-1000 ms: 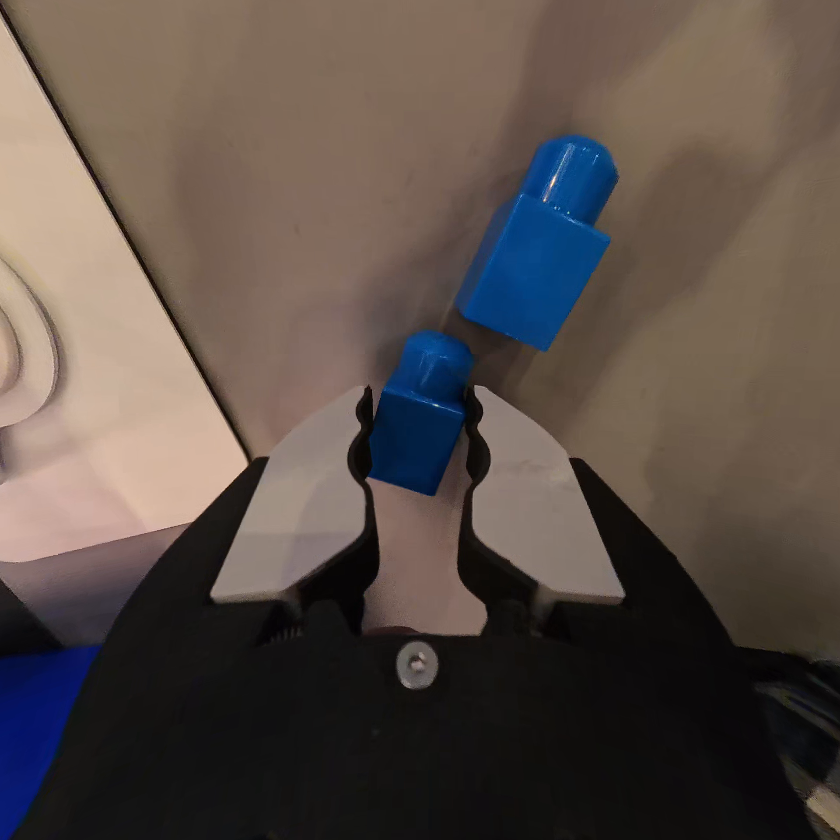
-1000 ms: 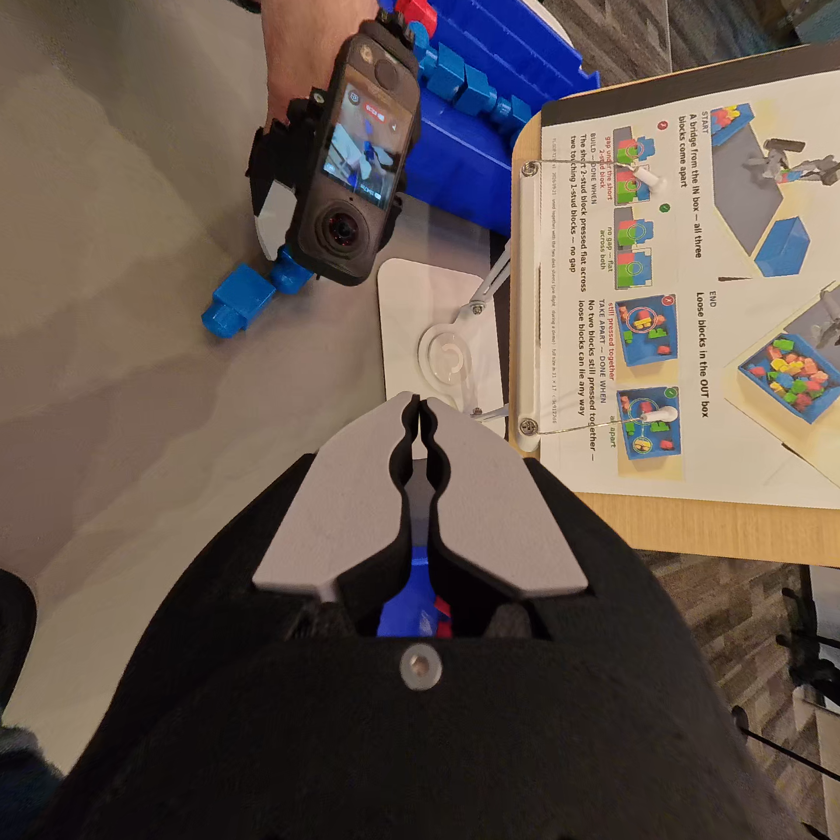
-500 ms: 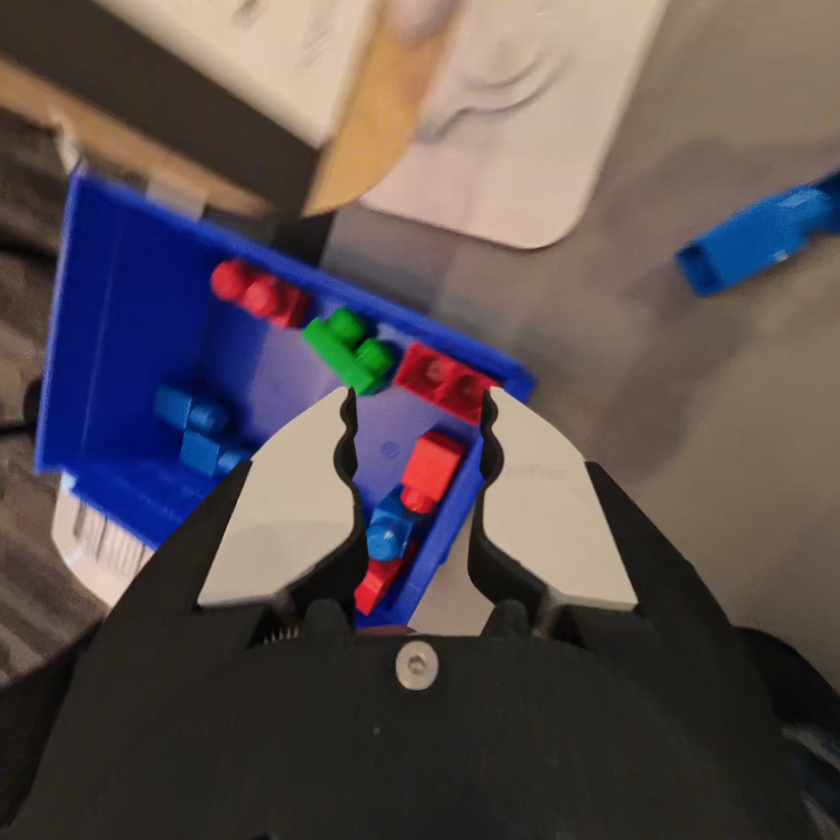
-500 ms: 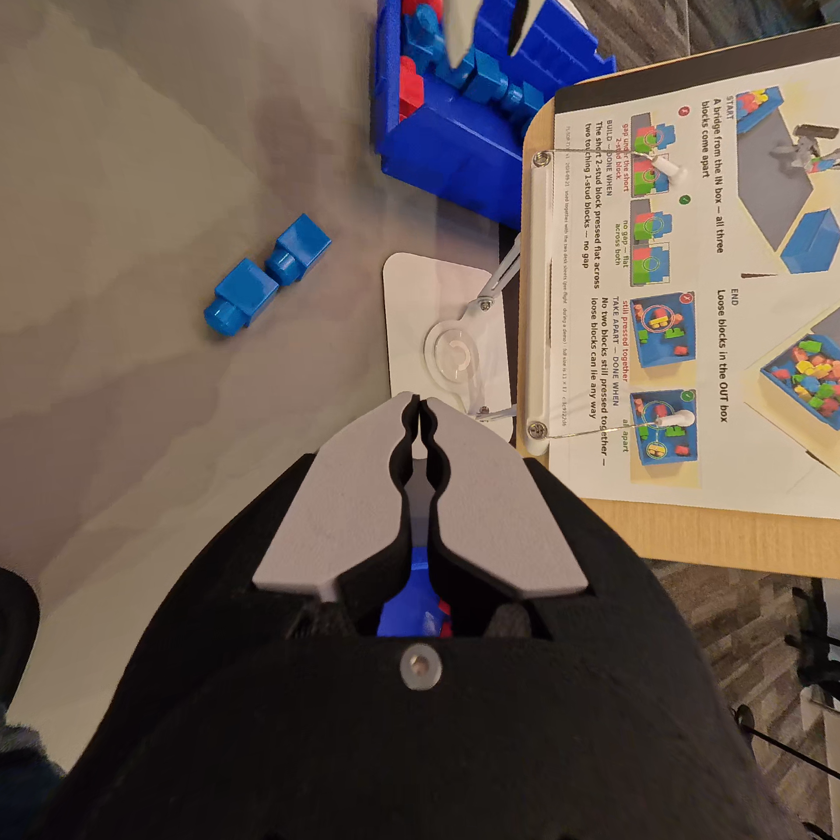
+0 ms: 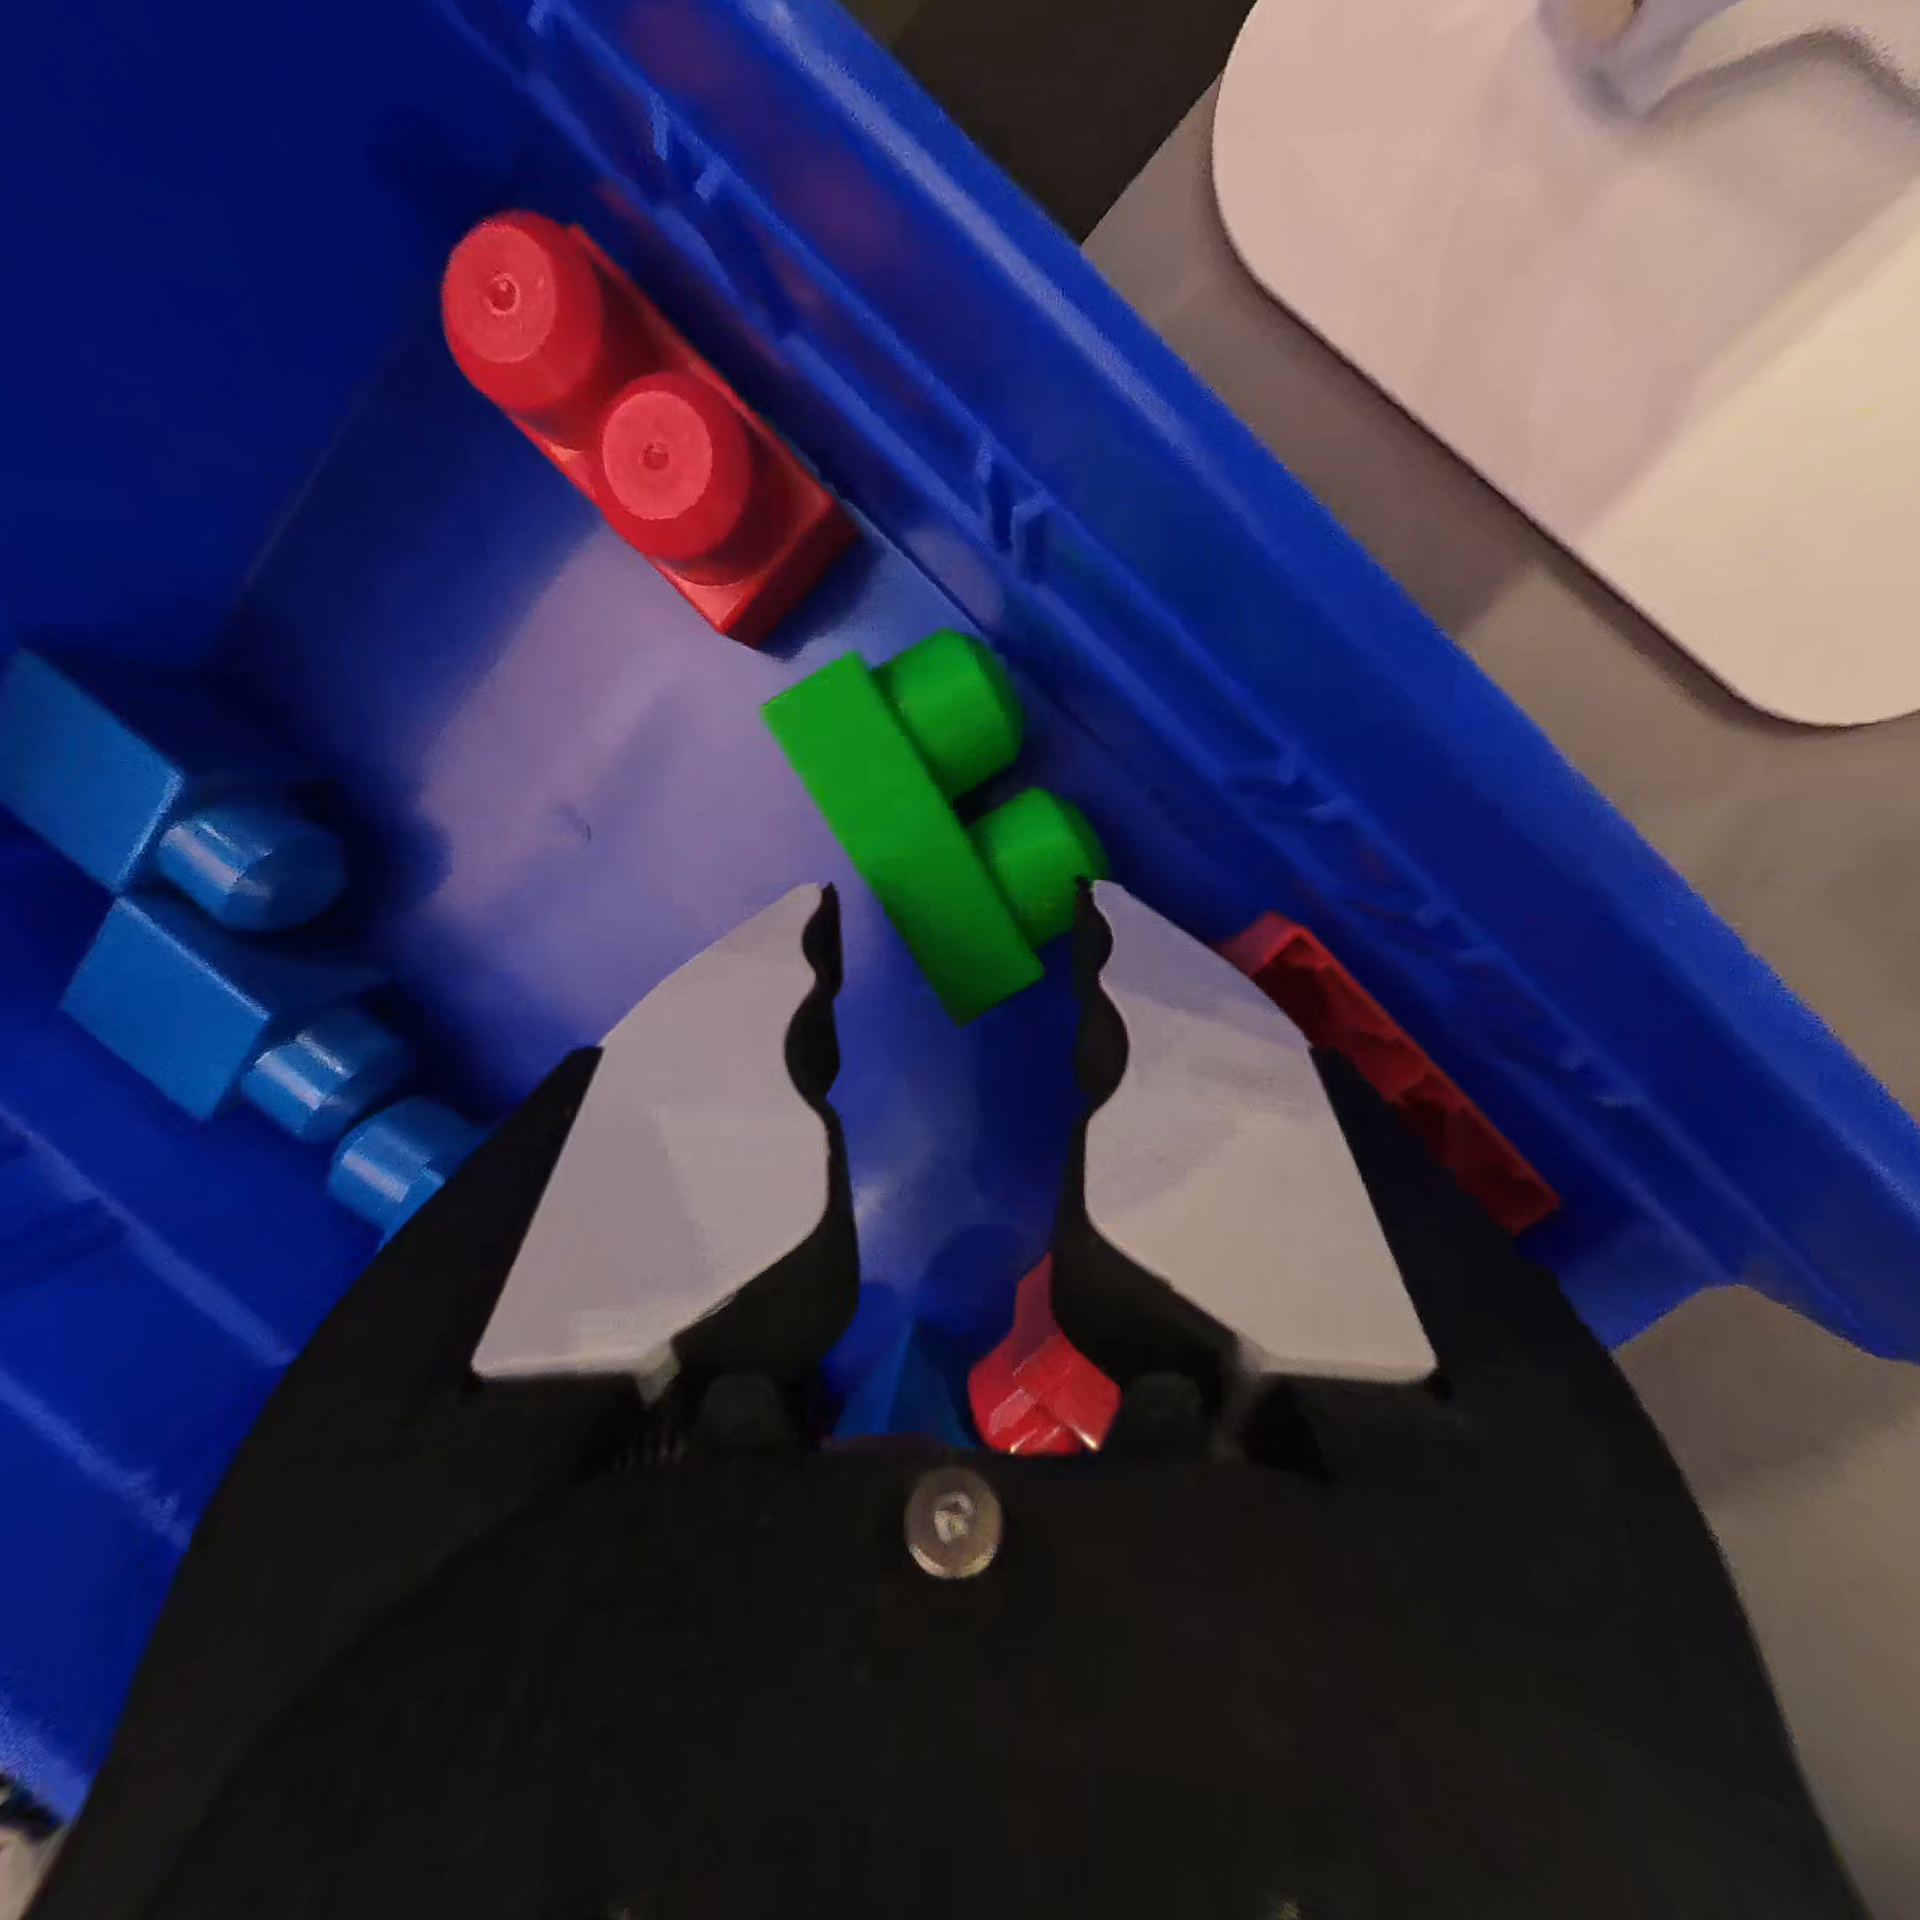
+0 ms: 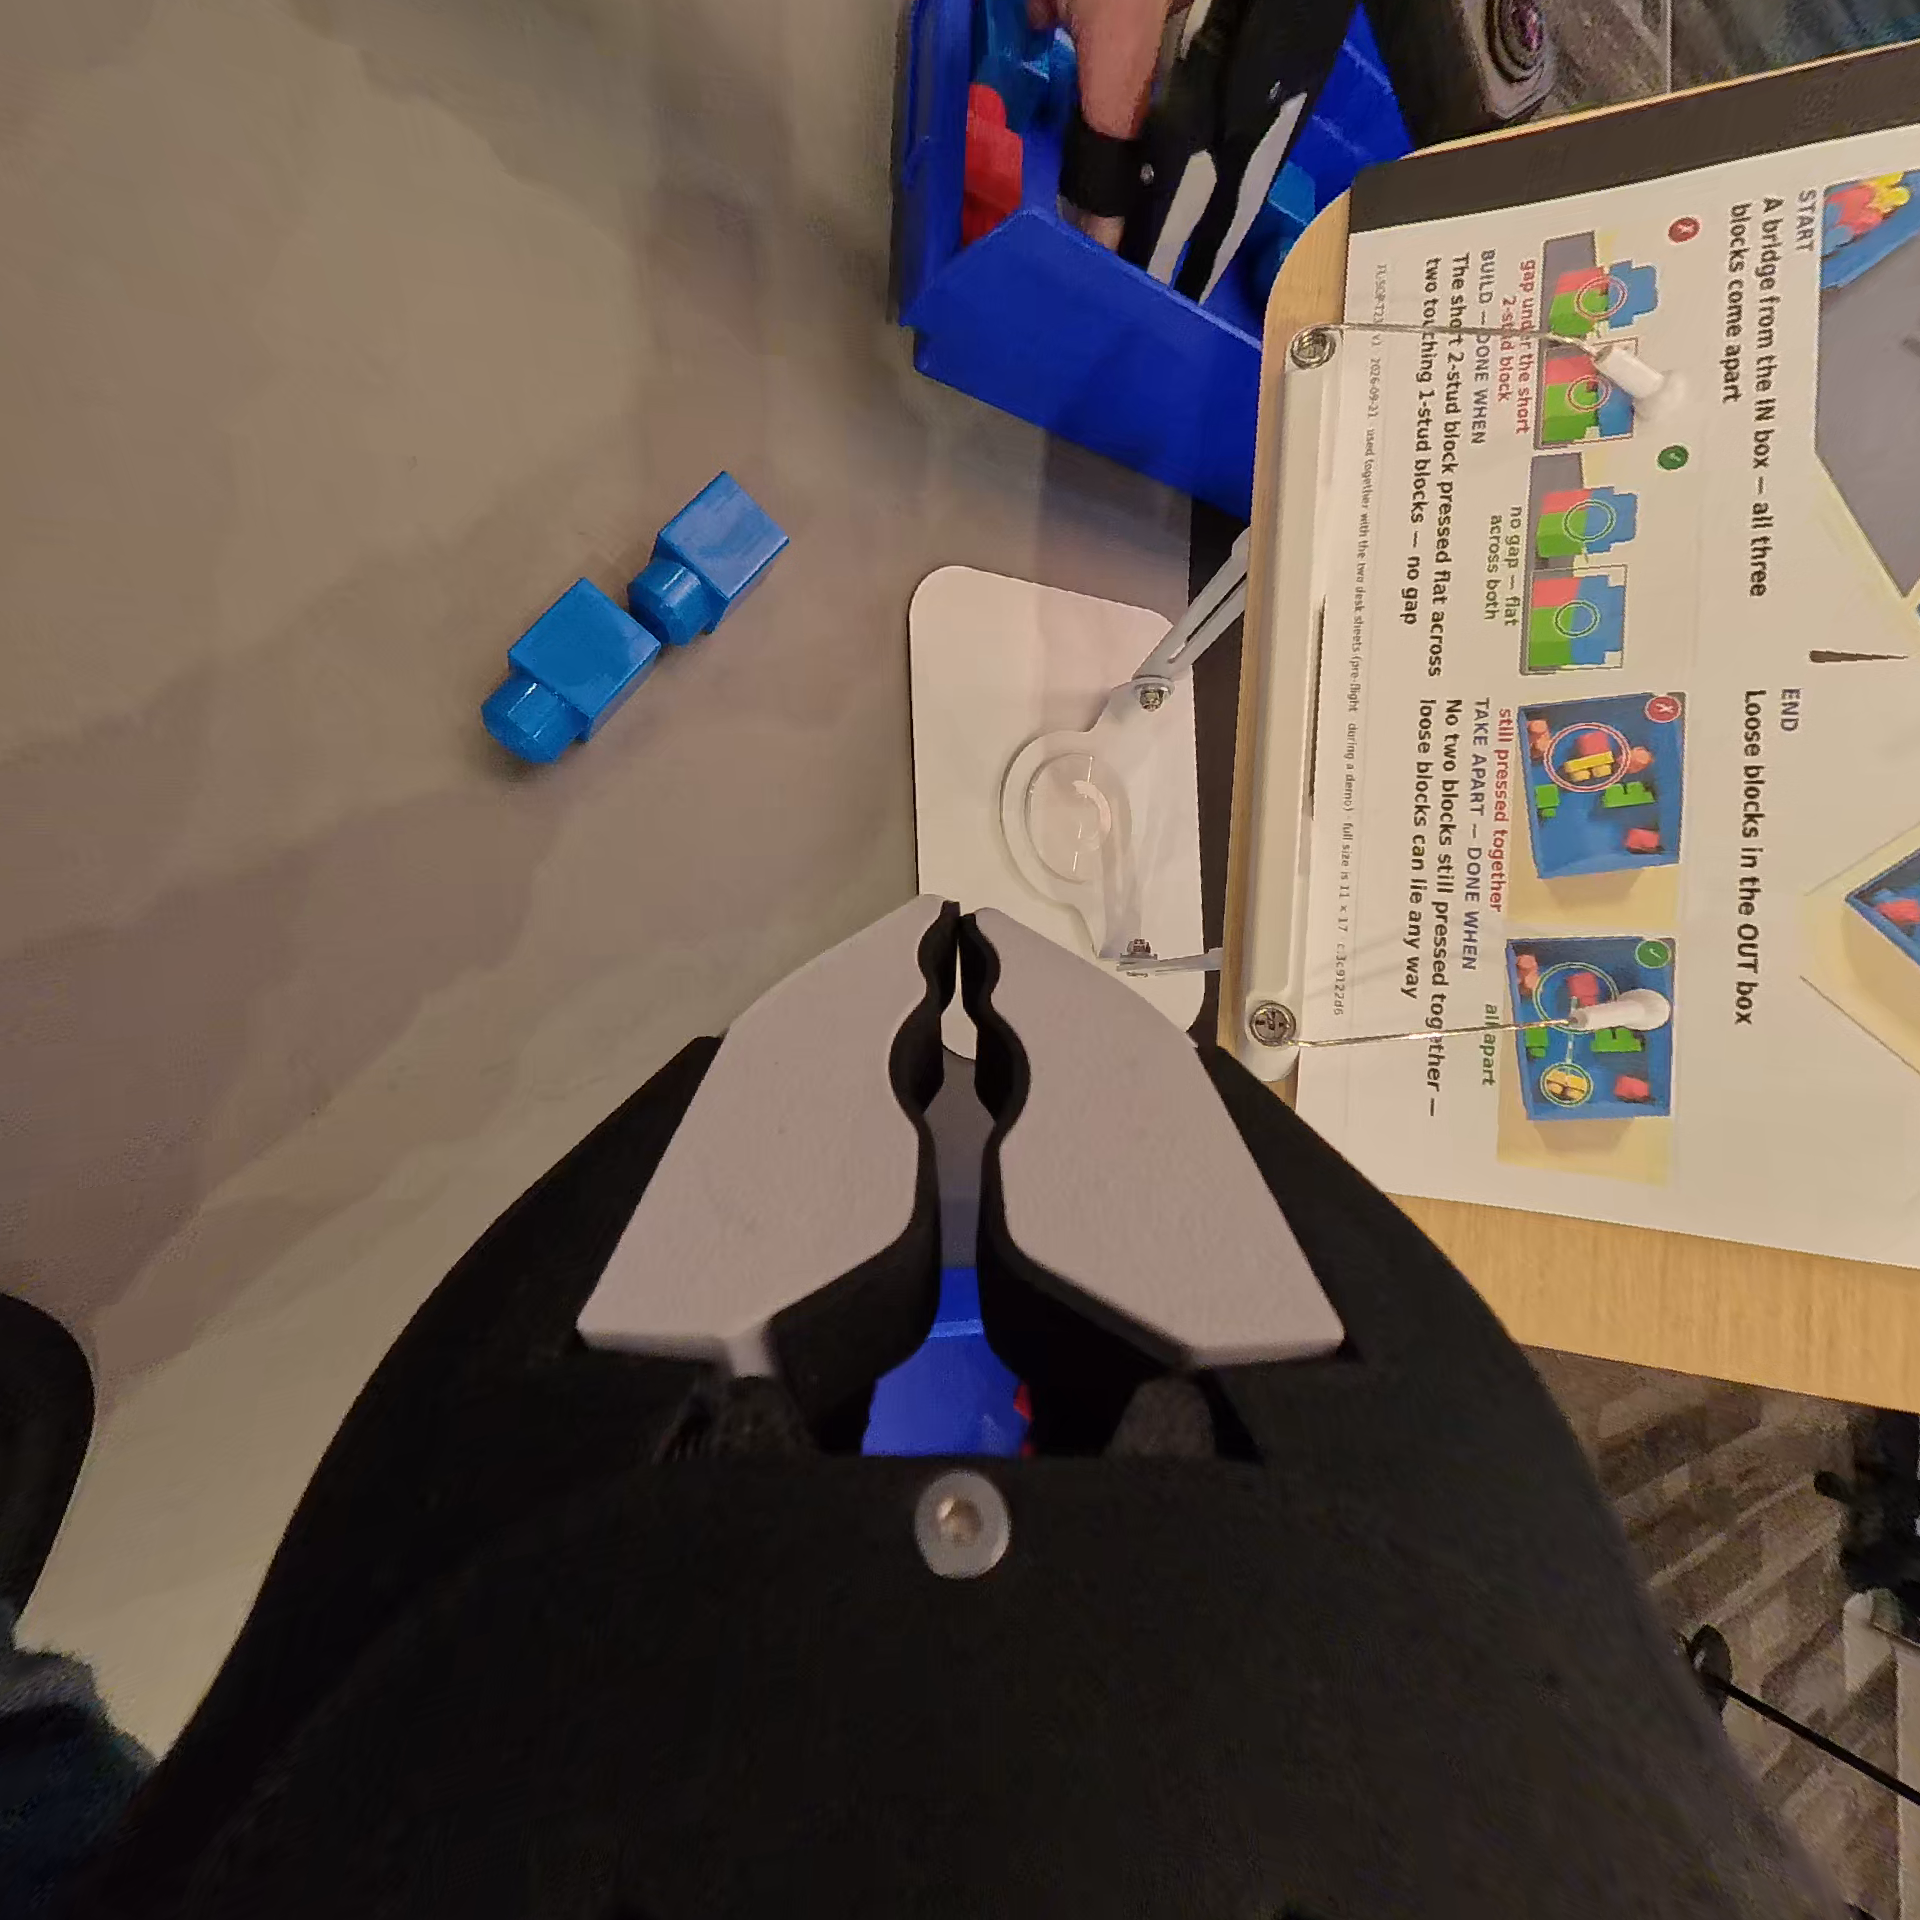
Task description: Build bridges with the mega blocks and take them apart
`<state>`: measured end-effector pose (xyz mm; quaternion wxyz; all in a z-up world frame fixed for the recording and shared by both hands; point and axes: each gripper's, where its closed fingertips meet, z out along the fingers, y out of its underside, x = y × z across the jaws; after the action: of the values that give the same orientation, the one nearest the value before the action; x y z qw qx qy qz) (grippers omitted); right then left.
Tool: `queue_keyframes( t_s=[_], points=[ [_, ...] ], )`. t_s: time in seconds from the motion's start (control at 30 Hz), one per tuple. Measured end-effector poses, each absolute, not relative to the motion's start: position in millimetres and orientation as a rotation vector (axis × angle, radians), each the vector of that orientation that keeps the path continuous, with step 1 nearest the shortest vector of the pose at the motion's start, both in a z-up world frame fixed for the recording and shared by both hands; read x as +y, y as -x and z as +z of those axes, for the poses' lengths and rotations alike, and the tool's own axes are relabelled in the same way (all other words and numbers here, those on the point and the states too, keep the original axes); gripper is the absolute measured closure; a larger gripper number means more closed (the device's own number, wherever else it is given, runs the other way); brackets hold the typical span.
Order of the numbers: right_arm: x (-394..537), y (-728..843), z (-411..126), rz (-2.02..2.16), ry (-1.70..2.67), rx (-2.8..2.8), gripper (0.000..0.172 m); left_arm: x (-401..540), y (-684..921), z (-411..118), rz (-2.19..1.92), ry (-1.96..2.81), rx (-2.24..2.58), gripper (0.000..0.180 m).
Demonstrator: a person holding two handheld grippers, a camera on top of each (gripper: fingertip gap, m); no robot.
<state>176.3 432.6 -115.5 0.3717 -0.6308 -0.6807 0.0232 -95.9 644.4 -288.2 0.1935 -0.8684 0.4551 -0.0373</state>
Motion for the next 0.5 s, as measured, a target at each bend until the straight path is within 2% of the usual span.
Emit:
queue_keyframes(
  t_s=[0.03,0.17,0.23,0.37,0.5],
  points=[
    [432.2,-176.4,-114.9,0.057,1.615,-1.745,0.172,646.6,95.1,-288.3,-0.109,2.427,1.267,0.144],
    [430.9,-176.2,-113.3,0.056,1.611,-1.743,0.172,651.1,95.6,-287.8,-0.115,2.406,1.245,0.148],
    [430.9,-176.0,-113.3,0.055,1.611,-1.744,0.172,653.5,97.1,-283.3,-0.113,2.371,1.255,0.159],
    [431.3,-176.2,-114.3,0.056,1.615,-1.745,0.172,654.1,102.1,-280.4,-0.12,2.369,1.254,0.161],
    [432.0,-177.0,-115.1,0.058,1.619,-1.745,0.172,653.0,101.3,-258.5,-0.169,2.309,1.232,0.179]
  ],
)
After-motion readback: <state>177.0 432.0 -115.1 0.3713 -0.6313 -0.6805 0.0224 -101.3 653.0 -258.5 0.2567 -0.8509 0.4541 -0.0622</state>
